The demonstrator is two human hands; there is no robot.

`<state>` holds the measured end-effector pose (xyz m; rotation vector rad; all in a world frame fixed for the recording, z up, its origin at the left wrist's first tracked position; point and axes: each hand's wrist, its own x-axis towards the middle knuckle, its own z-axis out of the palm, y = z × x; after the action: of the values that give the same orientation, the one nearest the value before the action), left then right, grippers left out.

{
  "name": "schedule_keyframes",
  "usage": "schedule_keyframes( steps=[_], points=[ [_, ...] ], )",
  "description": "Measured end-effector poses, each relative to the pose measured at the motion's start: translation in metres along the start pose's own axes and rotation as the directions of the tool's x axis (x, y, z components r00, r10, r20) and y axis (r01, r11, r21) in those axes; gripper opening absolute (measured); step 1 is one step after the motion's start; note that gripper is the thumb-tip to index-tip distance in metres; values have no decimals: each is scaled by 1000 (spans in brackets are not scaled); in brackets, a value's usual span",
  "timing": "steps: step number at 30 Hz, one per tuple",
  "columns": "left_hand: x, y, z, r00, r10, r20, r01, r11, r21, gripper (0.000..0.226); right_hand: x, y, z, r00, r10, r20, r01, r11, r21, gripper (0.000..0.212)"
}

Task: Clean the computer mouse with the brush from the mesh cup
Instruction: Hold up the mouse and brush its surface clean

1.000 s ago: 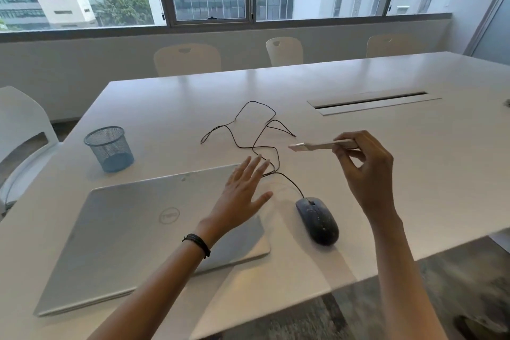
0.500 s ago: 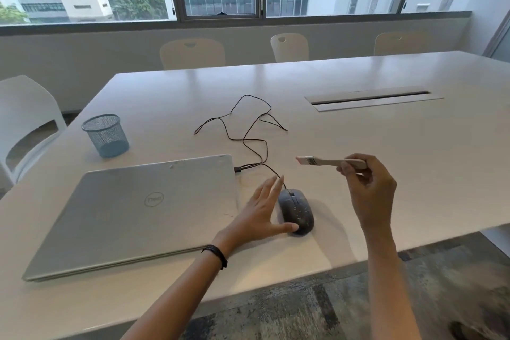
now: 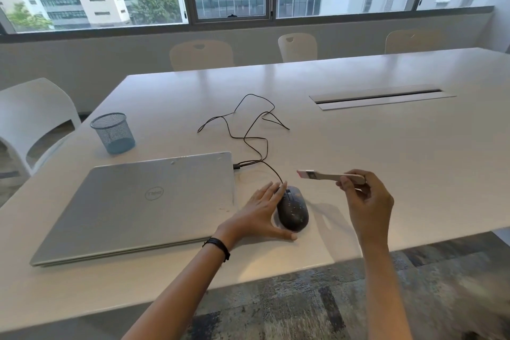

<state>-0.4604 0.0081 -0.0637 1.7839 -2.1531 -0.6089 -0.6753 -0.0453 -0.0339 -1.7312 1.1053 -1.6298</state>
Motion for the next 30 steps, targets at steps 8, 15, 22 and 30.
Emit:
schedule_keyframes(
  steps=[8,15,22,30],
  points=[
    [5,1,-1,999,-48,6,48,993,-107,127,5,9,-5,1000,-6,-5,6,1000,18,11],
    [7,0,2,999,-51,-13,49,991,-126,129,9,14,-5,1000,-3,7,3,999,38,15],
    [8,0,4,998,-57,-40,50,988,-147,131,12,18,-3,1000,-19,24,19,999,30,15],
    [9,0,5,995,-61,-81,49,989,-140,131,14,18,-1,999,-26,27,25,999,32,14]
  ],
)
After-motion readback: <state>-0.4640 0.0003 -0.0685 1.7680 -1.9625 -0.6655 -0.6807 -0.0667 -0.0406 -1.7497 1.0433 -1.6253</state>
